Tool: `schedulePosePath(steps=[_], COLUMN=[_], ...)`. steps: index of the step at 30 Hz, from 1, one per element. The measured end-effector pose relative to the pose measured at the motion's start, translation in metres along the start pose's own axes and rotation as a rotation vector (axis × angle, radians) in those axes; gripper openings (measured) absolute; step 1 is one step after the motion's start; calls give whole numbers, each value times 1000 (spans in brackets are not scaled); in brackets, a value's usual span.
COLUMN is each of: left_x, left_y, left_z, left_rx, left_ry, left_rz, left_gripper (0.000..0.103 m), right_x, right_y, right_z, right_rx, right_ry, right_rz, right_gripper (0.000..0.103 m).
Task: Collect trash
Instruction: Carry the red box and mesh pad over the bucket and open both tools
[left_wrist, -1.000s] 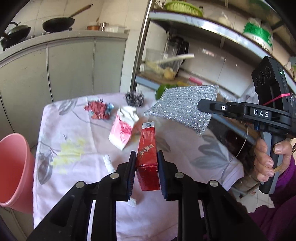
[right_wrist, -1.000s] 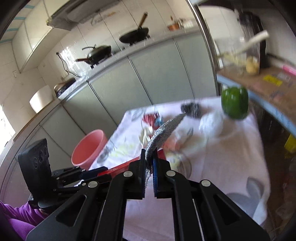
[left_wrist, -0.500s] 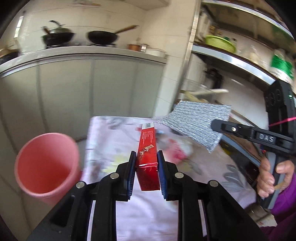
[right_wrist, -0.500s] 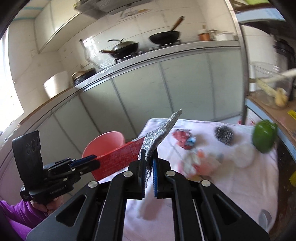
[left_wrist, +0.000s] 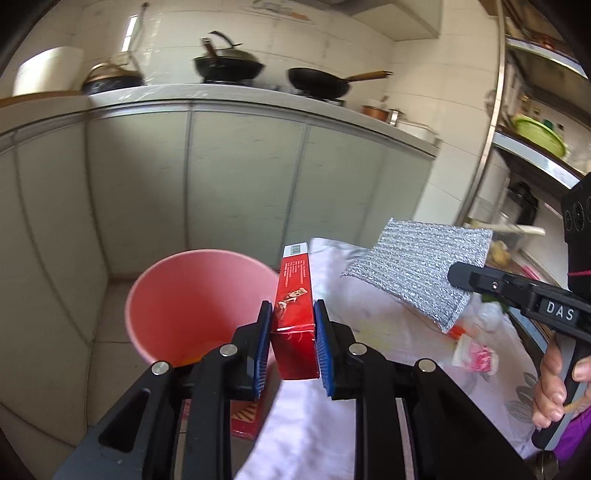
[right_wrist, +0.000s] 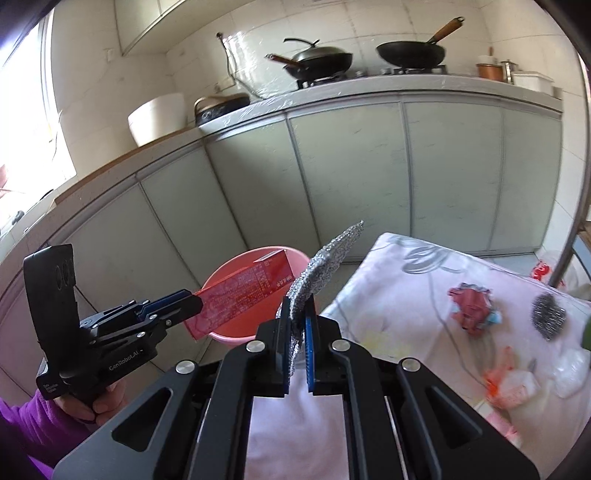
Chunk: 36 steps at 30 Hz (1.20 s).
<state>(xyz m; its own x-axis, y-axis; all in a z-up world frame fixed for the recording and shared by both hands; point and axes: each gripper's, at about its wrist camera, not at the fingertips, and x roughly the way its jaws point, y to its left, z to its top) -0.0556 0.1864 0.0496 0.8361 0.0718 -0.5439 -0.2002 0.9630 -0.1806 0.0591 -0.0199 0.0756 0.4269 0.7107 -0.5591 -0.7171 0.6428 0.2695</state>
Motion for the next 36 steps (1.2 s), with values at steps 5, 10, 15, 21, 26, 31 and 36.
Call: schedulePosePath(steps=[5,10,15,21,26,31,36], left_x=[7,16,23,37,50,65,75], left_y=[20,36,51,64,71,79,75], left_z=[-4,-10,-17,-22,-25,-26,-23], left_rx=[-53,-100,-134,-165,-188,-194,-177], left_ry=[9,27,53,92,125,147,141], left_rz=[38,78,124,170,196,214,222], left_gripper=[22,22,22,22,22,22,23], right_x=[25,48,74,115,146,170,189], right_y=[10,18,35,59,74,75,64], right_z=[3,5,8,7,2,-3,-2], right_rx=[-13,-29,-72,-129,-162,-158,-96], right_ry=[36,75,115,181,228,260,292], right_rz=[19,41,60,74,67,50,30], right_gripper=[7,7,7,7,7,7,7])
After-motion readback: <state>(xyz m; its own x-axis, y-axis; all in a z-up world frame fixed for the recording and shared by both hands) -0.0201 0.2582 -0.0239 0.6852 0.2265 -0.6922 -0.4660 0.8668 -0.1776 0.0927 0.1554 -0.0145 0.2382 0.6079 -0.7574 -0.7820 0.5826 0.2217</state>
